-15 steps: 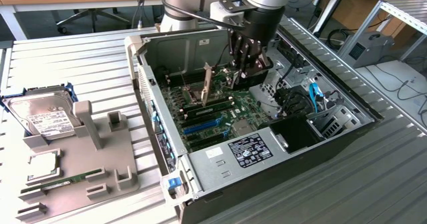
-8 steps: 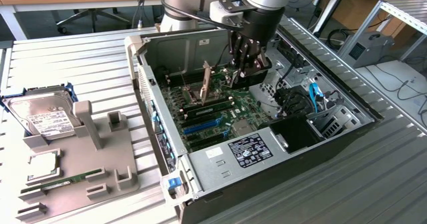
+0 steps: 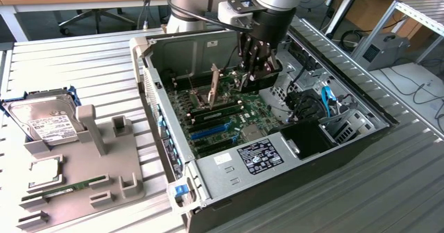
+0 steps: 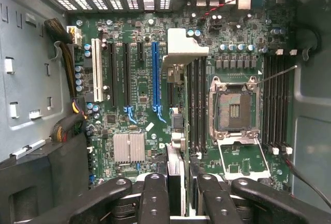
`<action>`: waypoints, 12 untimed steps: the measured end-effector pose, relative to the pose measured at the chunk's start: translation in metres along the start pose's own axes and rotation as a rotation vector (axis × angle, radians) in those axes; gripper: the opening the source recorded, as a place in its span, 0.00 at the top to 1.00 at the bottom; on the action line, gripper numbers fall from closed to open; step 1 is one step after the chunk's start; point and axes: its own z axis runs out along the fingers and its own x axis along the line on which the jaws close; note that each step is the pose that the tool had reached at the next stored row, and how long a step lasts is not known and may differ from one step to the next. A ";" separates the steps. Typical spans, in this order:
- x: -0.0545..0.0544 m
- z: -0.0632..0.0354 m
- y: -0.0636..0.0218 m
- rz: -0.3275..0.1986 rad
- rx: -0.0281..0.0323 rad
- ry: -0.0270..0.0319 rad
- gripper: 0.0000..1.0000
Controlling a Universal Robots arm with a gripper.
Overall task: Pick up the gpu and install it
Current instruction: 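Insert the gpu into the slot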
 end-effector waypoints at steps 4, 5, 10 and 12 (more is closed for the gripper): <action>0.000 0.0006 0.0000 0.000 0.0000 -0.0003 0.73; 0.000 0.0009 0.0001 0.000 0.0001 -0.0004 0.73; 0.001 0.0011 0.0003 0.000 0.0001 -0.0002 0.73; 0.002 0.0011 0.0003 0.000 0.0001 -0.0003 0.73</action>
